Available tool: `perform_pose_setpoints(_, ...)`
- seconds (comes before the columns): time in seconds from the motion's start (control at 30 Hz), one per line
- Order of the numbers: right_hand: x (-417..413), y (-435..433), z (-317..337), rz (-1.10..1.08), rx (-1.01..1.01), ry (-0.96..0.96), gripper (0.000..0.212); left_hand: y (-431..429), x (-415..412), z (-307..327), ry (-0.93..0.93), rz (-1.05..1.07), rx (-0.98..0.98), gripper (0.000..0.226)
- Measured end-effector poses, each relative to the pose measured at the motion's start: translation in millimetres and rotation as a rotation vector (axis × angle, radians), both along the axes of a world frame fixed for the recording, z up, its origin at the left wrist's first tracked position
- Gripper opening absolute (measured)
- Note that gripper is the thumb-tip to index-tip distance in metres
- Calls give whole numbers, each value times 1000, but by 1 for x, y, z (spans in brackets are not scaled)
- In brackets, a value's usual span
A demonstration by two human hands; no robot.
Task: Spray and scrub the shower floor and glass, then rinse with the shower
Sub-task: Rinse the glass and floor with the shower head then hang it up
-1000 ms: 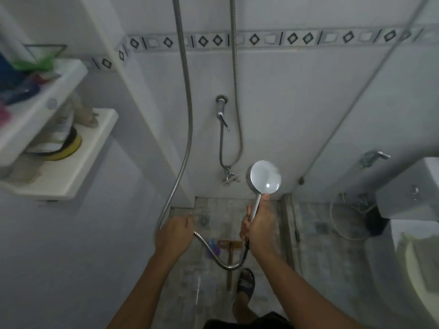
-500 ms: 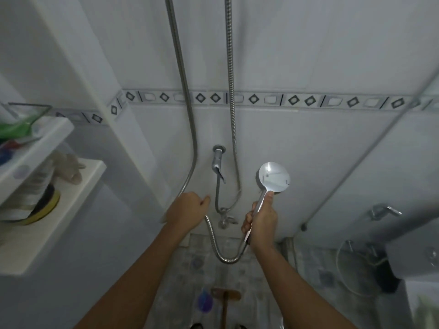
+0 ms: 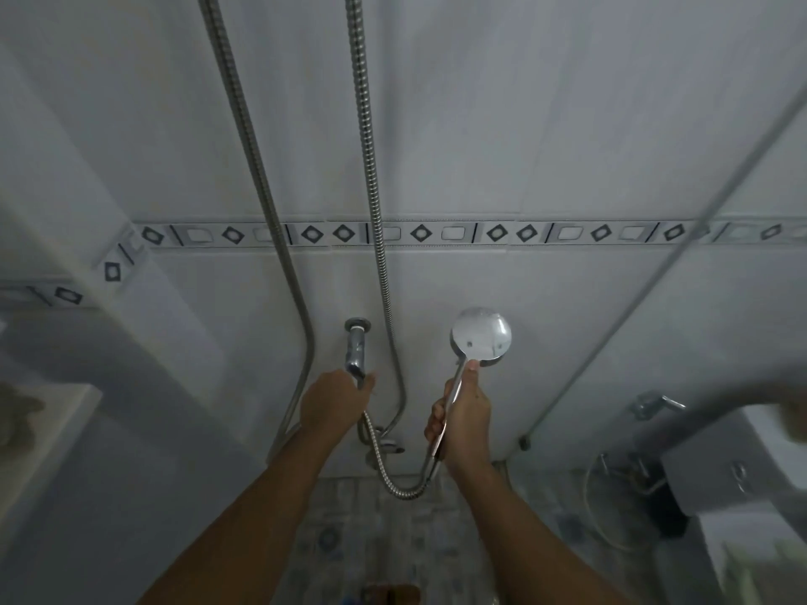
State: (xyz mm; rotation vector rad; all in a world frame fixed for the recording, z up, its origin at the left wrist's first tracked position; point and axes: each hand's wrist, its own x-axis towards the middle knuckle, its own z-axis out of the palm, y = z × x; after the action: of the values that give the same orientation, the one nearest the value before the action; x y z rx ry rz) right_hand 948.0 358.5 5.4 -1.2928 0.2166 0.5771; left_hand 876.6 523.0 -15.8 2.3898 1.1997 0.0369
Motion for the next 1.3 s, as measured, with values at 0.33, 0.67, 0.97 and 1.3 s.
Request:
perform_pose_setpoints(0.33, -4, 9, 5, 26, -34, -64, 61, -1, 0, 5, 122, -67, 173, 45)
perform_pose_setpoints(0.67, 5, -10, 60, 51, 2, -241, 57, 0, -17, 65, -79, -76, 90, 69)
perform_pose_setpoints(0.97, 17, -15, 146, 119, 142, -248, 59, -5, -9, 156, -323, -138, 113, 69)
perform_pose_setpoints(1.3, 57, -51, 332, 377, 607, -509, 43, -2, 40, 318, -642, -203, 418, 82)
